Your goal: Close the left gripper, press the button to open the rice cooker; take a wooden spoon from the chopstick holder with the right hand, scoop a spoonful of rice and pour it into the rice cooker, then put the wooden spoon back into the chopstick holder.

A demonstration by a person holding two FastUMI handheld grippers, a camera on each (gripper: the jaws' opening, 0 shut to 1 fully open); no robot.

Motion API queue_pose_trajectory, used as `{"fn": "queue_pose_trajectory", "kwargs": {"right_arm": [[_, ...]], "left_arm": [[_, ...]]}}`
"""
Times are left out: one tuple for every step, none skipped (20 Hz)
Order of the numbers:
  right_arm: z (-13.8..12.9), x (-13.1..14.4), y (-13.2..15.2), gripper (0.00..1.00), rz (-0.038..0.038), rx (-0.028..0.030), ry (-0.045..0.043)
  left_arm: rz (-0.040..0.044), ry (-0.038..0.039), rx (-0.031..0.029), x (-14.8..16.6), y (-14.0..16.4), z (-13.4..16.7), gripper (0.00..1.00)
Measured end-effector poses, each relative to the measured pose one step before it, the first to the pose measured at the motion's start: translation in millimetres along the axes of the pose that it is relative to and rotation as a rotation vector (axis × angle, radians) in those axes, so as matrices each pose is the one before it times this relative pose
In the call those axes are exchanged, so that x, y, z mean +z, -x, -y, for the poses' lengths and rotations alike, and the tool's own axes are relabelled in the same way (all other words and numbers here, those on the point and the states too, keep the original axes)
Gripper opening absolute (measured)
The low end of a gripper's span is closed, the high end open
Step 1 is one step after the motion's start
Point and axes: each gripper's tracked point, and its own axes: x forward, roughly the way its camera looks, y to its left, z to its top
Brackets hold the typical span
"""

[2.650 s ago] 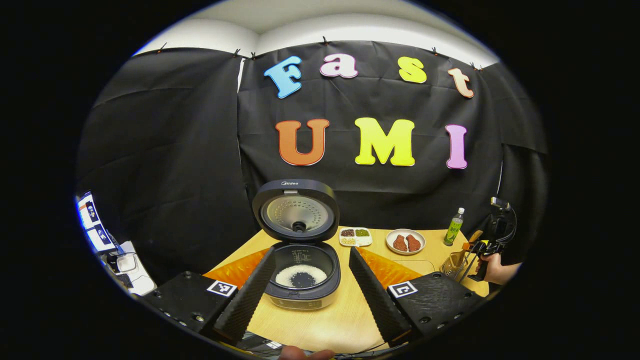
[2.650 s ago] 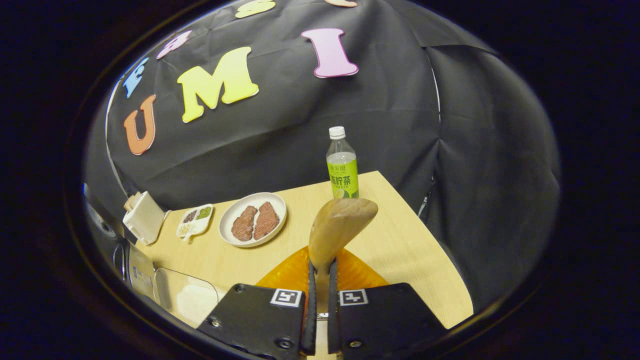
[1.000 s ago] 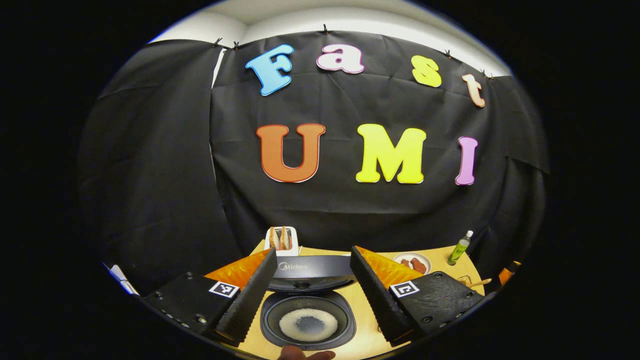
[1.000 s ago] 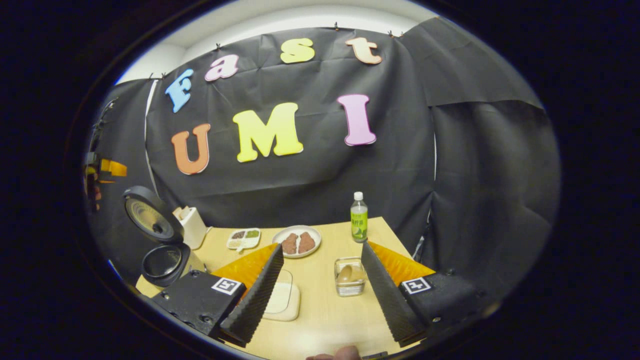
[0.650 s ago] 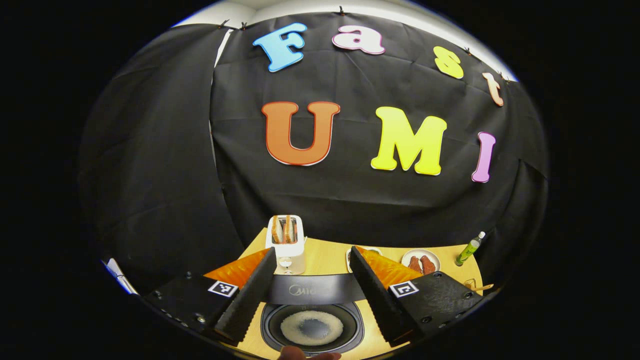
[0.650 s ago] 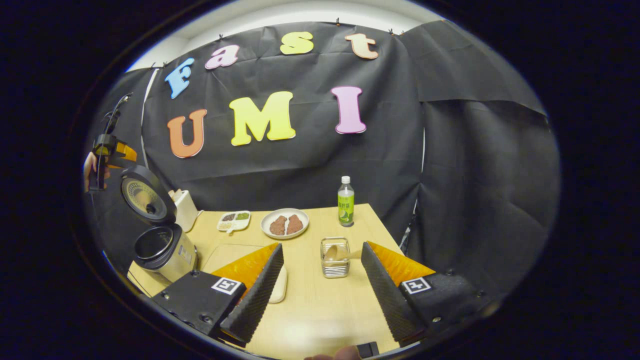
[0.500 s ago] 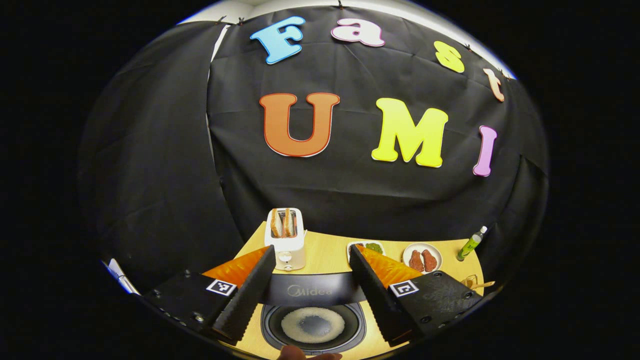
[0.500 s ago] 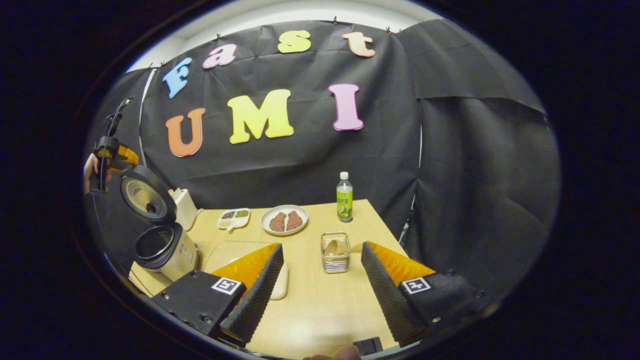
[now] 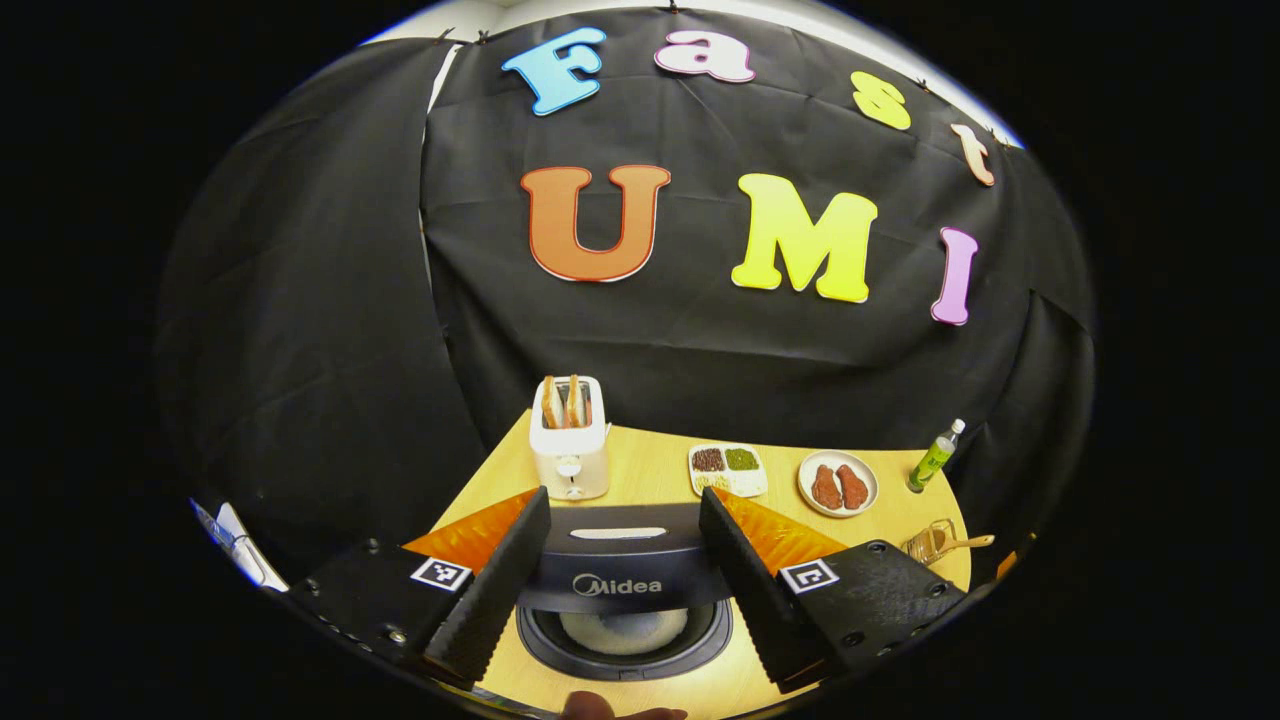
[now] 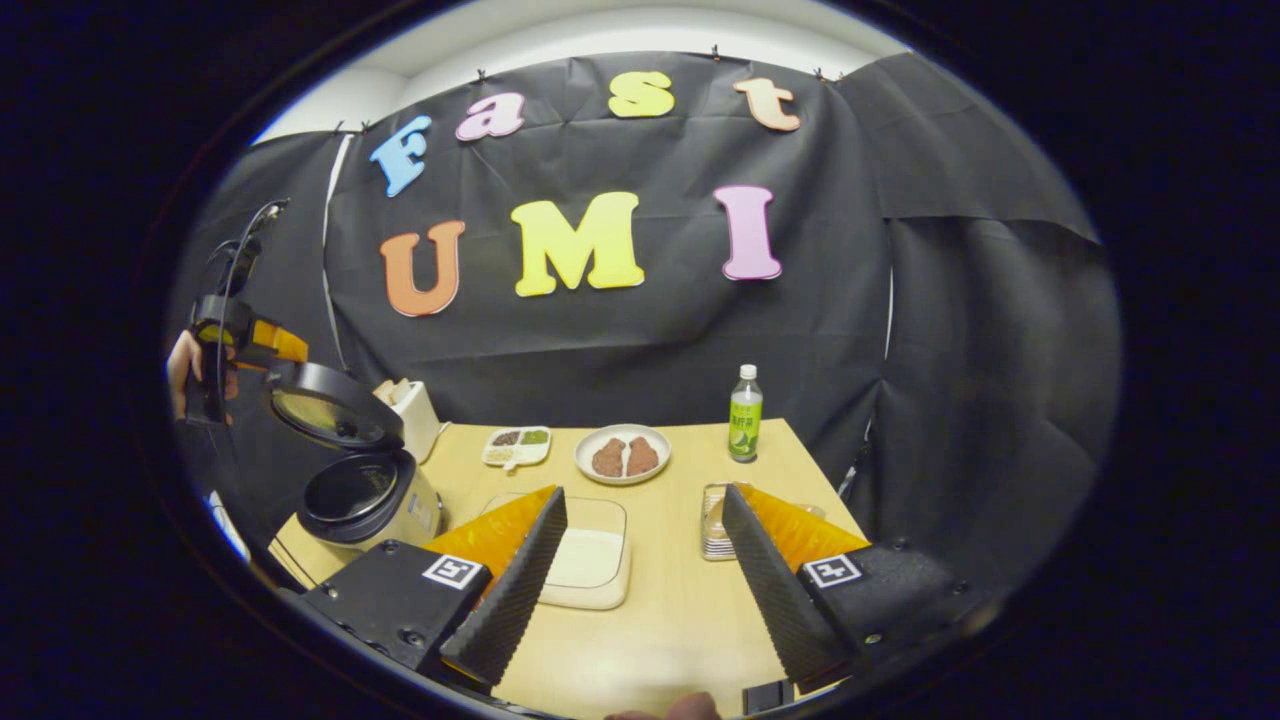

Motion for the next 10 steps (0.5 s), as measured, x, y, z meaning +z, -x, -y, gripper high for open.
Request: {"fn": "queue_pose_trajectory", "kwargs": {"right_arm": [[-2.09, -1.15, 0.81, 1.0, -0.00076, 0.00464, 0.00257], [-2.02, -1.16, 1.36, 1.0, -0.00398, 0.00603, 0.00078], [-2.74, -2.16, -0.08, 1.0, -0.00409, 0.00867, -0.00204], [-2.28, -3.39, 0.25, 1.0, -0.00694, 0.00658, -0.00401], [-1.16, -3.43, 0.55, 1.0, -0.00935, 0.00246, -0.00253], [0.14, -3.23, 2.46, 1.0, -0.00757, 0.00128, -0.00224], [-0.21, -1.54, 1.15, 0.99, -0.0048, 0.00076, 0.00078], [0.18, -1.35, 0.49, 0.99, -0.00102, -0.00012, 0.00309], [0.89, -0.08, 1.2, 1.0, -0.00108, -0.00286, 0.00551], [1.19, -1.13, 1.52, 0.99, -0.00124, -0.00247, 0.00271]], "left_arm": [[-0.01056, 0.01309, -0.00099, -14.31, 3.55, 0.46, 0.97], [-0.01037, 0.01897, -0.00231, -13.08, 4.06, 0.33, 0.97], [-0.01028, 0.02152, -0.00134, -13.25, 2.57, 1.47, 0.97], [0.00257, 0.00982, 0.00328, -9.94, 2.2, 0.03, 0.96], [0.01029, 0.00117, 0.00524, -8.55, 0.28, -0.4, 0.97], [0.00525, -0.00709, 0.00733, -6.64, -0.02, -0.34, 0.96], [0.00292, -0.00317, 0.00819, -8.26, -0.36, -1.08, 0.96], [-0.00235, -0.00003, 0.00576, -8.08, 0.58, -0.64, 0.97], [-0.00837, 0.00518, 0.00128, -7.9, 0.73, -0.33, 0.97], [-0.01352, 0.01322, -0.0014, -9.32, -0.23, 0.15, 0.97]]}}
